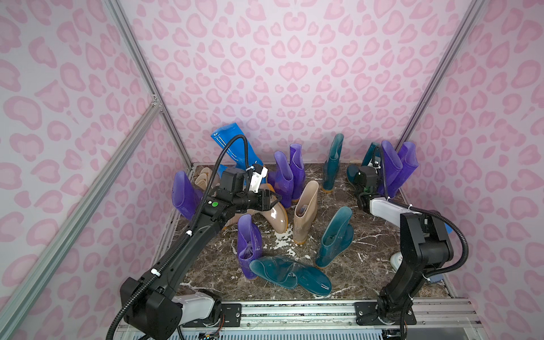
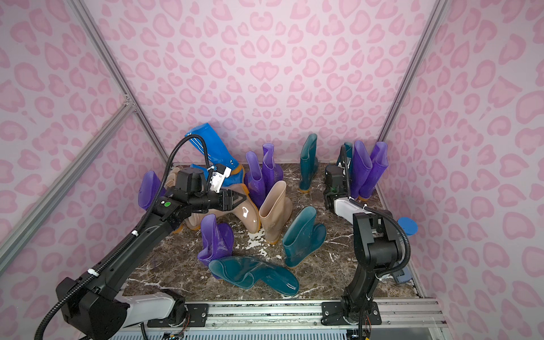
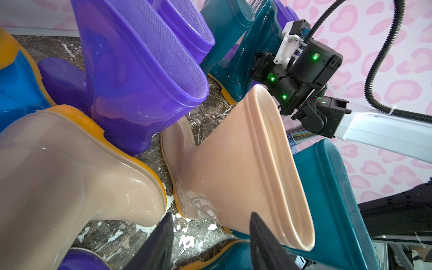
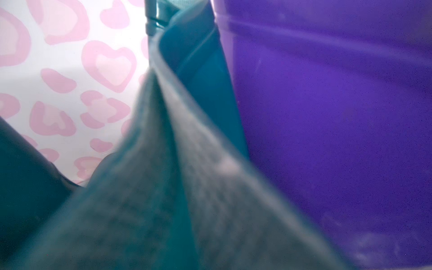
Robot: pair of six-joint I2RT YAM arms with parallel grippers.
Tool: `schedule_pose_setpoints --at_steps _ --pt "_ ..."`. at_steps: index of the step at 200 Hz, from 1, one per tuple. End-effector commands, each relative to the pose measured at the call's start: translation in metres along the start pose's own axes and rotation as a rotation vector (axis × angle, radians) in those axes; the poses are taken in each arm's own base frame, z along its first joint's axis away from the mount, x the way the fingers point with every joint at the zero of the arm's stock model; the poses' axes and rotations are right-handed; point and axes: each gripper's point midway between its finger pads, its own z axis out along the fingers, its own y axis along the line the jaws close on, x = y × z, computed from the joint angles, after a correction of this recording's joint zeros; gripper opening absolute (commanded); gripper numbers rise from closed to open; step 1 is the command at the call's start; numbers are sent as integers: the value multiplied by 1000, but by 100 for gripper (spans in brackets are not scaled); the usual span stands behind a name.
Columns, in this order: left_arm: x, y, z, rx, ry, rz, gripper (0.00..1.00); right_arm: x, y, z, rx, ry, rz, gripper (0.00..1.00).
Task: Match and arrange rain boots in pairs
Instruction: Adjust the rain boot at the center of the board.
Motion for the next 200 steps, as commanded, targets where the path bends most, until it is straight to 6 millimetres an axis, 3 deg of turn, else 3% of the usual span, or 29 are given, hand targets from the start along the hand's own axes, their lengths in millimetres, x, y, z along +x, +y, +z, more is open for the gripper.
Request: schedule_pose_setpoints --at_steps 1,31,73,99,118,172,200 --pt "-5 -4 -4 6 -13 20 55 7 1 -13 -27 40 -1 41" --pt "-5 -6 -5 13 -18 20 56 -6 0 -36 -42 42 6 57" --pt "-7 -8 -8 13 -29 27 60 -32 0 -80 -62 24 27 62" --pt "-7 -8 -9 11 -32 28 62 -51 24 -114 -162 -5 4 67" --pt "-7 -7 -8 9 -29 27 63 -63 45 -128 -249 -23 28 71" --pt "-6 -5 -7 0 -26 28 65 -80 102 -125 -349 -12 19 78" --pt "-5 -4 -7 -5 -22 30 65 -75 130 -112 -409 -4 17 85"
